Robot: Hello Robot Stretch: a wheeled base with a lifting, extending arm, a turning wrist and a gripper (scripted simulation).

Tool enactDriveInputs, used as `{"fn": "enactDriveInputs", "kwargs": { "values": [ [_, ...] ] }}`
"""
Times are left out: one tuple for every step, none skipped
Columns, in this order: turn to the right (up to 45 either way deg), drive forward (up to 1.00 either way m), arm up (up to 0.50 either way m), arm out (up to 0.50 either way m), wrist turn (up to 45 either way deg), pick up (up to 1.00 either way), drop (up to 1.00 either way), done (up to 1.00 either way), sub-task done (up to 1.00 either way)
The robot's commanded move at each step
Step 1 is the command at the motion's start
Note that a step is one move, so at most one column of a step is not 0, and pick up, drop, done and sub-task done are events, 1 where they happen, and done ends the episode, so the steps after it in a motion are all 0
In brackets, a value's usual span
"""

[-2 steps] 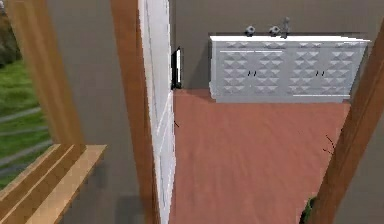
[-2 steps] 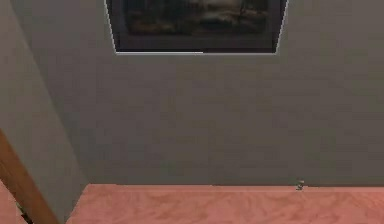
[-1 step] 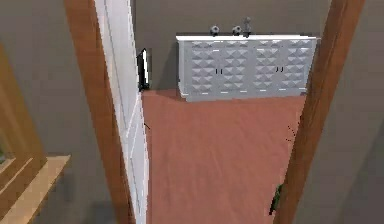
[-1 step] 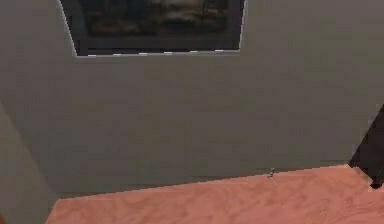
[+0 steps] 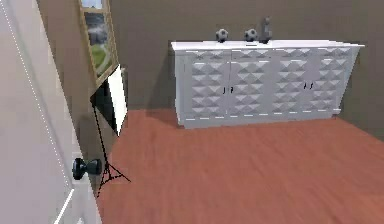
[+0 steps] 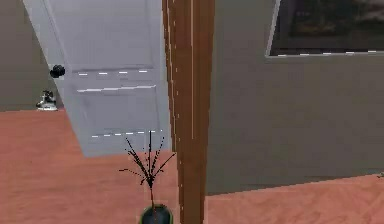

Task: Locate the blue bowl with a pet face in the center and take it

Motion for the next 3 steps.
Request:
{"fn": "enactDriveInputs", "kwargs": {
  "values": [
    [27.0,0.00,0.00,0.00,0.0,0.00,0.00,0.00,0.00],
    [0.0,0.10,0.00,0.00,0.0,0.00,0.00,0.00,0.00],
    [12.0,0.00,0.00,0.00,0.0,0.00,0.00,0.00,0.00]
  ]
}}
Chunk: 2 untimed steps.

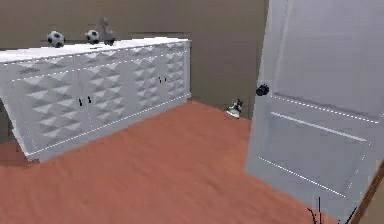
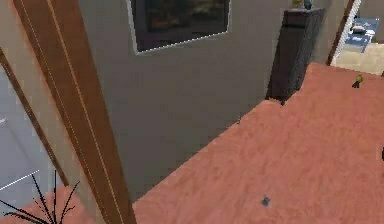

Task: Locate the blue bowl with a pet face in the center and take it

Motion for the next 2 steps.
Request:
{"fn": "enactDriveInputs", "kwargs": {
  "values": [
    [0.0,0.65,0.00,0.00,0.0,0.00,0.00,0.00,0.00],
    [0.0,1.00,0.00,0.00,0.0,0.00,0.00,0.00,0.00]
  ]
}}
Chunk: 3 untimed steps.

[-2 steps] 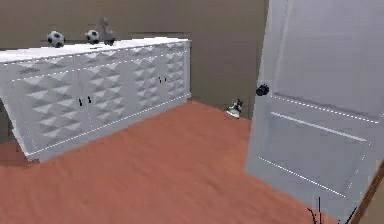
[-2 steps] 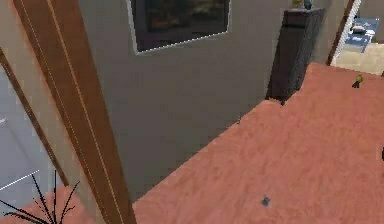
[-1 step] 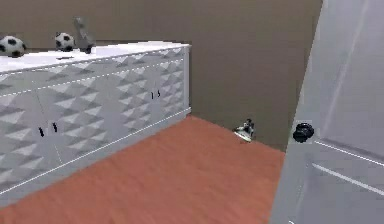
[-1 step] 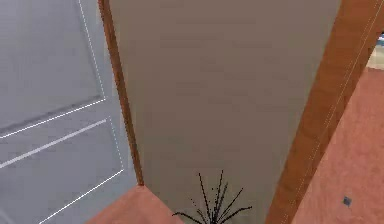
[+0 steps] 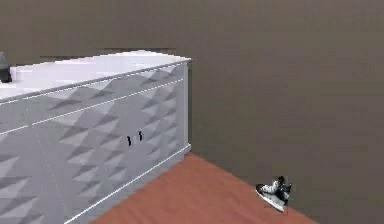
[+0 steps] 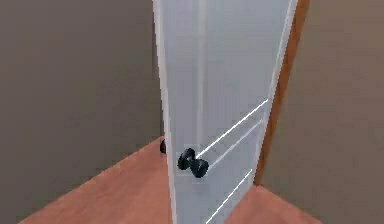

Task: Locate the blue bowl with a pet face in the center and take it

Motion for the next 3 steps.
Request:
{"fn": "enactDriveInputs", "kwargs": {
  "values": [
    [45.0,0.00,0.00,0.00,0.0,0.00,0.00,0.00,0.00],
    [3.0,0.00,0.00,0.00,0.0,0.00,0.00,0.00,0.00],
    [0.0,0.55,0.00,0.00,0.0,0.00,0.00,0.00,0.00]
  ]
}}
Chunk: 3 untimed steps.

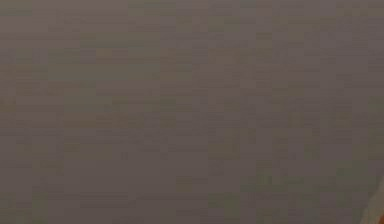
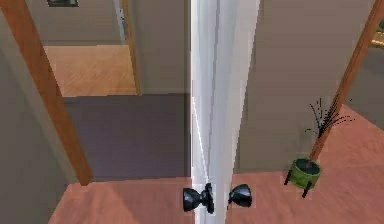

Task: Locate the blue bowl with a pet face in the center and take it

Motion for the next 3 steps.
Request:
{"fn": "enactDriveInputs", "kwargs": {
  "values": [
    [0.0,0.30,0.00,0.00,0.0,0.00,0.00,0.00,0.00],
    [45.0,0.00,0.00,0.00,0.0,0.00,0.00,0.00,0.00],
    [30.0,0.00,0.00,0.00,0.0,0.00,0.00,0.00,0.00]
  ]
}}
